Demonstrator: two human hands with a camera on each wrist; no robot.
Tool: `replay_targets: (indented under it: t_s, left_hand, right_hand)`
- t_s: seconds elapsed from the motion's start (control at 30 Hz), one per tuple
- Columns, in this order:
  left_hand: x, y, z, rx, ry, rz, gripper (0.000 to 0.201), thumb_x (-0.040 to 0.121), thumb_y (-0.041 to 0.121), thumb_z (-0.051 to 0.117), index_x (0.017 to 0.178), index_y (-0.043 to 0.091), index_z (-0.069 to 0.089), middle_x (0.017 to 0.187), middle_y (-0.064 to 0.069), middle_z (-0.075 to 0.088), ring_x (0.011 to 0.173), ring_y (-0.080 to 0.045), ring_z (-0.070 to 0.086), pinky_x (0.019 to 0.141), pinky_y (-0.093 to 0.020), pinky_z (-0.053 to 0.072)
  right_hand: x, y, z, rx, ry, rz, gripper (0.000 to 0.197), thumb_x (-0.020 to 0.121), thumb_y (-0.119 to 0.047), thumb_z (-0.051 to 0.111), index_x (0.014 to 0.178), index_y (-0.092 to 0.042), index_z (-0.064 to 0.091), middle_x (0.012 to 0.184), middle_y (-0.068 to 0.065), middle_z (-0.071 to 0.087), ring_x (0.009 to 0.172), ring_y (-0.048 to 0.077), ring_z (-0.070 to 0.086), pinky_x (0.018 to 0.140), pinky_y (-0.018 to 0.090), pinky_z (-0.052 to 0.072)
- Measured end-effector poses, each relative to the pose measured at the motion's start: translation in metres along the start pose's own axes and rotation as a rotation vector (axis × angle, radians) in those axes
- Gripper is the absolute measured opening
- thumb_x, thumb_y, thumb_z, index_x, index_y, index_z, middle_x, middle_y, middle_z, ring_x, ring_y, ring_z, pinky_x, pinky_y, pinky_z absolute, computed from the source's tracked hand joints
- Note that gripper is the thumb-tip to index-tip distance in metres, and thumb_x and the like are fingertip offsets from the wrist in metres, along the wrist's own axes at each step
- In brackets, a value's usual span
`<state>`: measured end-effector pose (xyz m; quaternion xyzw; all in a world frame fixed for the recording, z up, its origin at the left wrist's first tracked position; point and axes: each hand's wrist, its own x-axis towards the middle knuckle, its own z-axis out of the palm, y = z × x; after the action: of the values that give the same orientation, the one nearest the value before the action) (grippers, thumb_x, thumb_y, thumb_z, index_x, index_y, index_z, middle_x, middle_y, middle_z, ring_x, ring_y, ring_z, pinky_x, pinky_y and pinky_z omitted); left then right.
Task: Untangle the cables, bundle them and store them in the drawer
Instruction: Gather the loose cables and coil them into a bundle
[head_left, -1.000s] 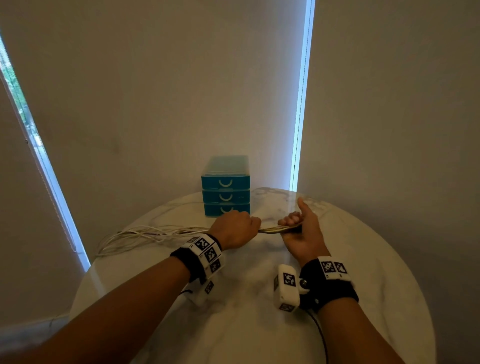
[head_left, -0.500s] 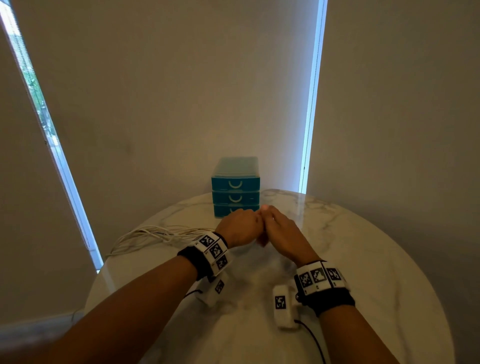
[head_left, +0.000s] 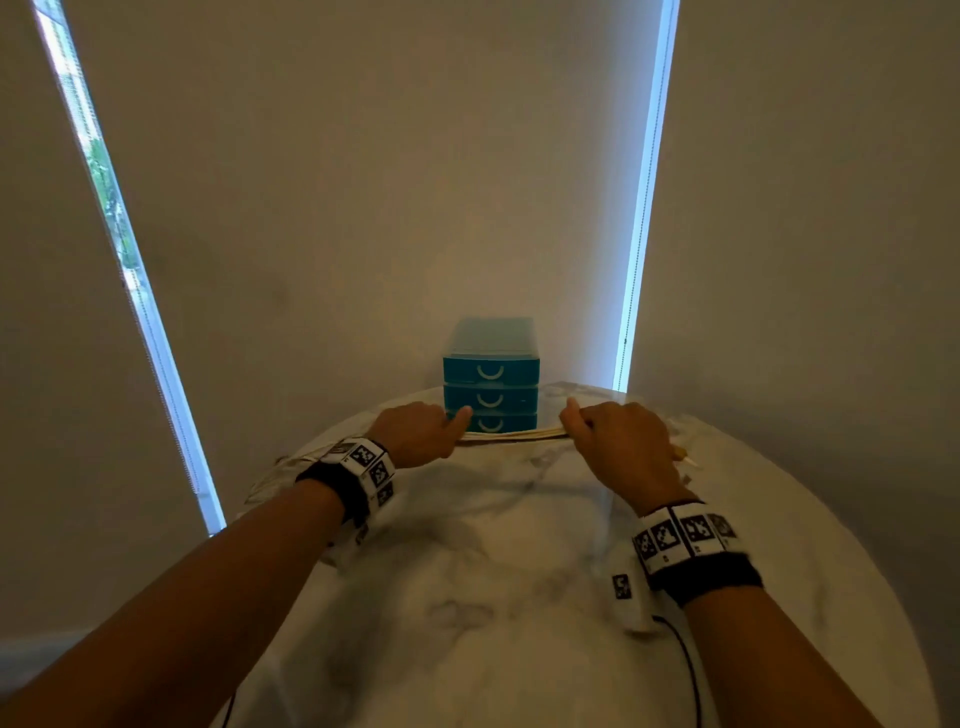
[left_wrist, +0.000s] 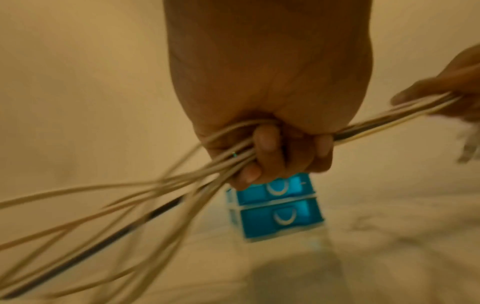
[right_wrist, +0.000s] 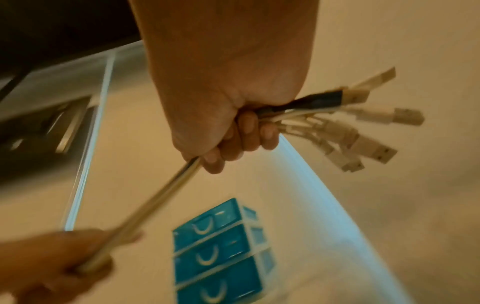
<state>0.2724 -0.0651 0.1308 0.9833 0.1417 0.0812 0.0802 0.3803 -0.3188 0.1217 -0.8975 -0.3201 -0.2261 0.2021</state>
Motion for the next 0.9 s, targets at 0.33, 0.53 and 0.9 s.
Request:
replay_targets:
  t_s: [0.33, 0.53, 0.9]
  left_hand:
    - [-0.009, -0.016, 0.027, -0.029, 0.020, 0.073, 0.067, 0.109, 0.062, 0.038, 0.061, 0.024, 0.065, 0.062, 0.008, 0.062, 0.062, -0.014, 0.059, 0.068, -0.031, 0.044]
    - [-0.011, -0.004, 0.052, 0.375, -0.156, 0.025, 0.058, 0.109, 0.056, 0.038, 0.116, 0.011, 0.073, 0.110, -0.012, 0.068, 0.103, -0.030, 0.064, 0.085, -0.038, 0.045]
    - [-0.003, 0.001, 0.046, 0.031, -0.106, -0.071, 0.037, 0.098, 0.038, 0.062, 0.065, 0.023, 0.057, 0.082, -0.006, 0.065, 0.082, -0.028, 0.063, 0.074, -0.037, 0.048]
  right_hand:
    - [0.010, 0.022, 0.029, -0.200, -0.388, -0.131, 0.065, 0.113, -0.057, 0.029, 0.089, -0.017, 0.075, 0.077, 0.003, 0.066, 0.074, 0.020, 0.065, 0.085, 0.040, 0.058]
    - [0.000, 0.006, 0.044, -0.442, -0.570, -0.252, 0.051, 0.114, -0.045, 0.032, 0.133, -0.017, 0.069, 0.126, 0.012, 0.068, 0.115, 0.029, 0.065, 0.101, 0.042, 0.051]
    - [0.001, -0.079, 0.058, 0.250, -0.430, -0.238, 0.033, 0.115, -0.035, 0.038, 0.112, -0.015, 0.064, 0.109, 0.005, 0.067, 0.098, 0.022, 0.064, 0.087, 0.034, 0.047]
